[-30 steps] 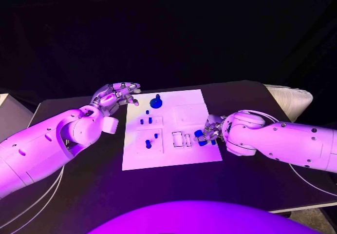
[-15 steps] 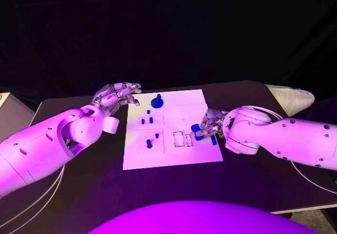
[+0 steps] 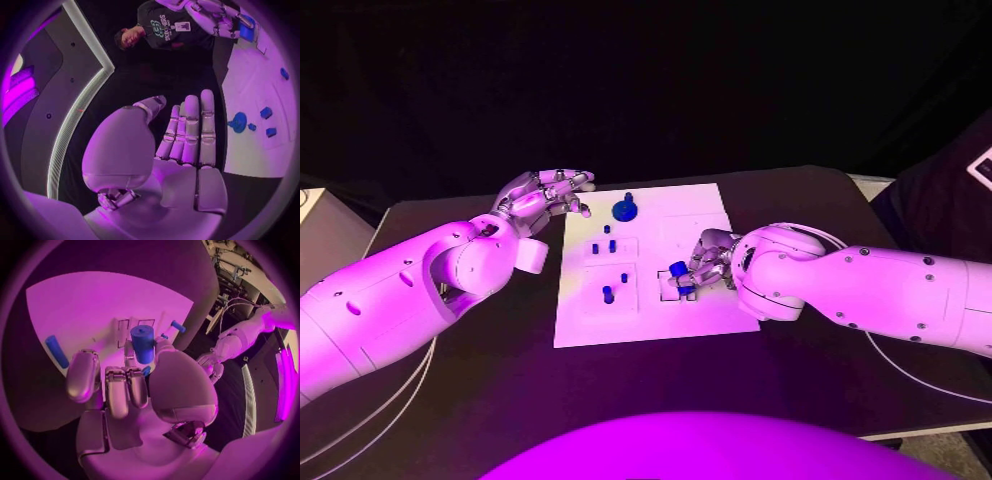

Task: Assemble the parts on the task board

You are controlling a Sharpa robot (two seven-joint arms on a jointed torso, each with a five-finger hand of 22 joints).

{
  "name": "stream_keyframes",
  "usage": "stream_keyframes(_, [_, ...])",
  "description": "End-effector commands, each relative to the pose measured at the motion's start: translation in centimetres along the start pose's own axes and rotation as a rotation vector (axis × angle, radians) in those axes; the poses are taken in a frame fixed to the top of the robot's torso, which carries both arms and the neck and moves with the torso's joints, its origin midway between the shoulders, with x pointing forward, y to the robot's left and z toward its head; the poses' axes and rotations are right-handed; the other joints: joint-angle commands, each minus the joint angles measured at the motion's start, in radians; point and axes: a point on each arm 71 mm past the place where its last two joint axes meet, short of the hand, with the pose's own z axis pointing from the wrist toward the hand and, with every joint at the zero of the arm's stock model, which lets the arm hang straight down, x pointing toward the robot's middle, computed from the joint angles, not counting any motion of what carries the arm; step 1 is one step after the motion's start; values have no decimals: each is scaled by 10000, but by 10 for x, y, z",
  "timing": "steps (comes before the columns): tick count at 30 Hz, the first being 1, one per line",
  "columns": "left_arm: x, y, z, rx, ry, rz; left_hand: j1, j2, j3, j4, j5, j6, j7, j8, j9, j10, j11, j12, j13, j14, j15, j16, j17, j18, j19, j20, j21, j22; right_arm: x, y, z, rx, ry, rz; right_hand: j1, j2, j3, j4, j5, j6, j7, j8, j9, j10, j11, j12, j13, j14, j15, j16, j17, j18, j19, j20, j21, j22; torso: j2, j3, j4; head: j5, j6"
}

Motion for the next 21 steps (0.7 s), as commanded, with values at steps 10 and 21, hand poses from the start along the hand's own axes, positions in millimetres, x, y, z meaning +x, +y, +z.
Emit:
stream_keyframes(10, [3,-1,0,56,206,-7,6,89,-7,71,20,-70,-34,38,11,-70,-31,58,-13,-41,28,15,16,52,69,-17,-53,-9,11,7,7,-21,608,-120,-257,-69,82,-32,-246,118,-45,-66,84,744,-32,-105,2186,1029,-47,23,2494,-180,-1,21,-85,-13,2,-11,-6,75,2])
stream_keyframes(21, [3,-1,0,42,198,8,11,85,-14,84,18,-98,-30,29,6,-80,-30,60,-15,-43,28,17,16,52,75,-16,-63,-16,13,11,9,-86,588,-245,-393,-149,124,-36,-615,144,-51,-57,147,739,-33,-117,2182,1030,-45,25,2499,-176,-4,28,-104,4,9,-10,7,137,2])
